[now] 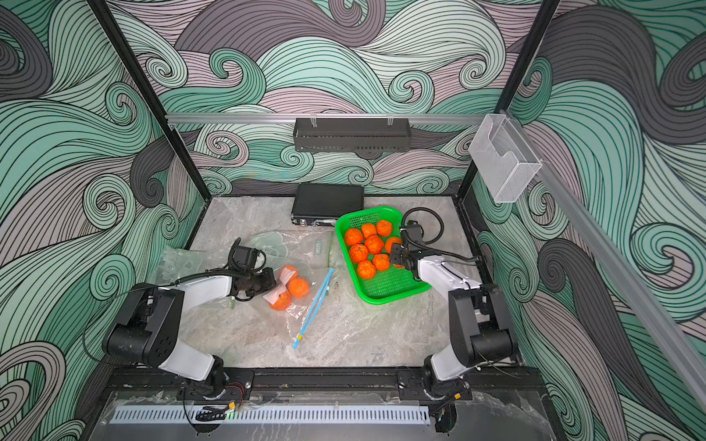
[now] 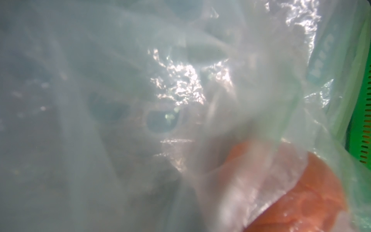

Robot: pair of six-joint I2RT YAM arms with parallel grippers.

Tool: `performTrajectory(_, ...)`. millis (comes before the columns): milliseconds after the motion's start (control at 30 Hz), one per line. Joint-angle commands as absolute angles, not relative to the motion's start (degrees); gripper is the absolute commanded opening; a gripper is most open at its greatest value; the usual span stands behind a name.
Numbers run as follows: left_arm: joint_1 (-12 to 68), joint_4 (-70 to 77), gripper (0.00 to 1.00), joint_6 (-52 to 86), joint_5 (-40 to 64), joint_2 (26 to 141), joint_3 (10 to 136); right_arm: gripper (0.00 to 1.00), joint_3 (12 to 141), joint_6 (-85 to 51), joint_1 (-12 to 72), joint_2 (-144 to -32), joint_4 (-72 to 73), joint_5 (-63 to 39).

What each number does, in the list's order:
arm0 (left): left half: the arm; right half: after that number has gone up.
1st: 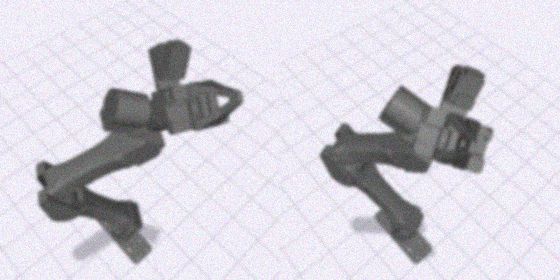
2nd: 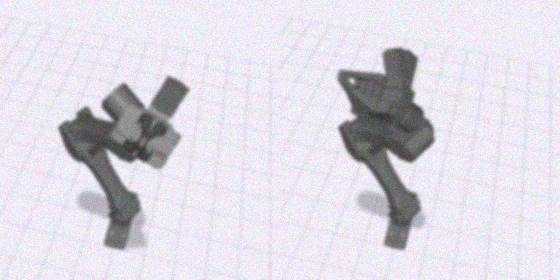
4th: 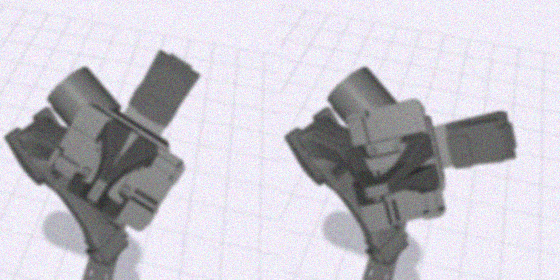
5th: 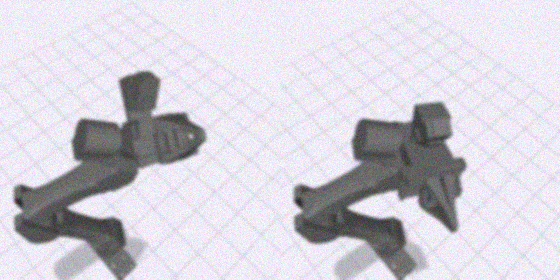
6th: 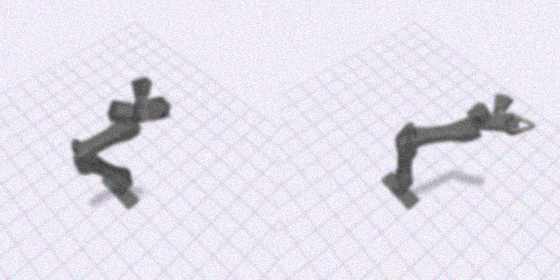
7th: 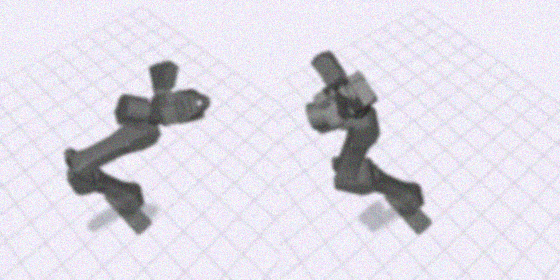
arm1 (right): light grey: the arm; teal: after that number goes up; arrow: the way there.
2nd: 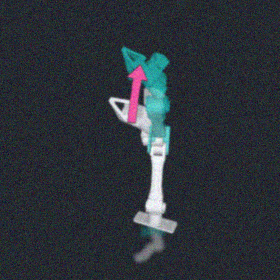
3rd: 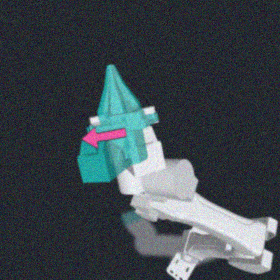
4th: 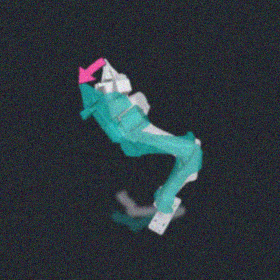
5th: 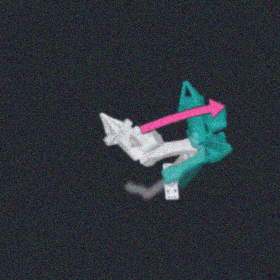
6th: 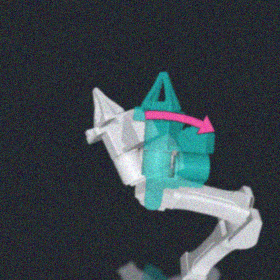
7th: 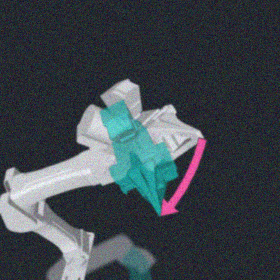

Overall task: Open the zip-top bag and take out the orange
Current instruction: Place the orange in the basket.

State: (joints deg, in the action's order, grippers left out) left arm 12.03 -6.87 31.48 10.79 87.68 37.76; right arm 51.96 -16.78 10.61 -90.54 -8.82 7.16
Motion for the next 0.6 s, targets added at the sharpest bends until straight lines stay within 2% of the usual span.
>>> performTrajectory(0,12.1,-11.3,0.00,30.8,10.1,89.2,37.8,0.66,54.2,-17.9,9.9,-91.7,-9.4,8.0)
performTrajectory(567,12.1,-11.3,0.00,30.8,10.2,89.4,37.9,0.77,57.9,-19.5,8.1,-96.5,-13.4,4.6)
